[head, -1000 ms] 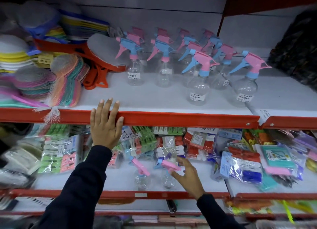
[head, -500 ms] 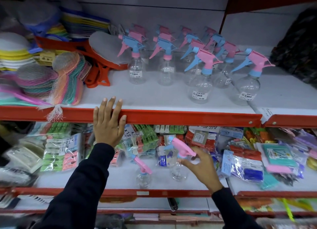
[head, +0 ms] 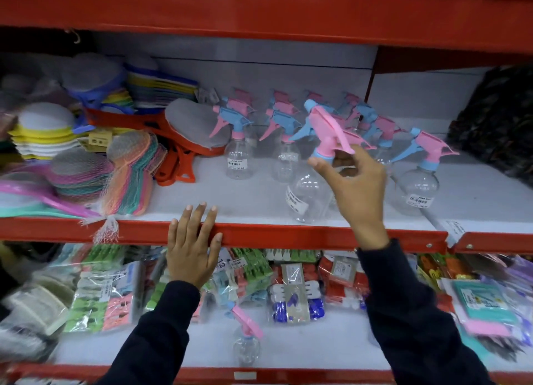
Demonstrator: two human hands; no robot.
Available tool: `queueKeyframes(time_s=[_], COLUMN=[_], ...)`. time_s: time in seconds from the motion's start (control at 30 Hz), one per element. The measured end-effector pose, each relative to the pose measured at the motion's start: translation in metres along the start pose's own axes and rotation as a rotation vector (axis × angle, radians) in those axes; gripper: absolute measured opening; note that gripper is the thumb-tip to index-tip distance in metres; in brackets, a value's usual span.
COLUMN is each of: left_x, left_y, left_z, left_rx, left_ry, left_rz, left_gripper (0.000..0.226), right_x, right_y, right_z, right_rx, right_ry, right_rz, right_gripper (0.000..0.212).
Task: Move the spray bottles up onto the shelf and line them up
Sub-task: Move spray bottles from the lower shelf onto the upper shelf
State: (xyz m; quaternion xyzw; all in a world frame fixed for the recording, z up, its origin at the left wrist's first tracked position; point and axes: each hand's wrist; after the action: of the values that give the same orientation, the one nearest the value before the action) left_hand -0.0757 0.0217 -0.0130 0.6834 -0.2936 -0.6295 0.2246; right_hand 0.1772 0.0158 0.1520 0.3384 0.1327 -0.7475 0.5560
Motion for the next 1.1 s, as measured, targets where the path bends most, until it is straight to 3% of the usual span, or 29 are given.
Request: queueKeyframes(time_s=[0.13, 0.37, 0.8, 1.0, 1.1], left_x=[0.000, -0.001, 0.000, 0.000, 0.002], left_y=[0.000, -0.003, -0.007, -0.002, 0.001], left_z=[0.000, 0.002, 0.003, 0.003, 0.010], left_rx=[-0.002, -0.002, -0.033, -0.012, -0.035], left_ry=[-0.013, -0.031, -0.037, -0.042, -0.042], left_rz=[-0.029, -0.066, -0.081, -0.051, -0.027], left_gripper=[0.048, 0.046, 0.046, 0.047, 0.048], right_x=[-0.019, -0.019, -0.023, -0.004, 0.042], right_y=[-0.040, -0.078, -0.078, -0.068, -0.058], right_z=[-0.026, -0.058, -0.065, -0.048, -0.033], right_rx=[0.034, 0.158, 0.182, 0.137, 0.092], right_ry=[-0.070, -0.038, -0.026, -0.102, -0.059], right_rz=[-0.017, -0.047, -0.048, -0.014, -0.100], right_gripper=[0.024, 0.032, 0.015, 0.038, 0.033])
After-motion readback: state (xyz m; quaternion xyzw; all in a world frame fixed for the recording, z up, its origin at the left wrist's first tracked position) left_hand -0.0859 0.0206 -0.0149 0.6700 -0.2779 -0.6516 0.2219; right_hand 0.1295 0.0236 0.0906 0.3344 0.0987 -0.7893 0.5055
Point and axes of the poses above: each hand's wrist, its own x-axis away from the middle knuckle, its own y-axis out of the back of the hand, z = x × y, and after that the axes turned 3 degrees about z, right-handed
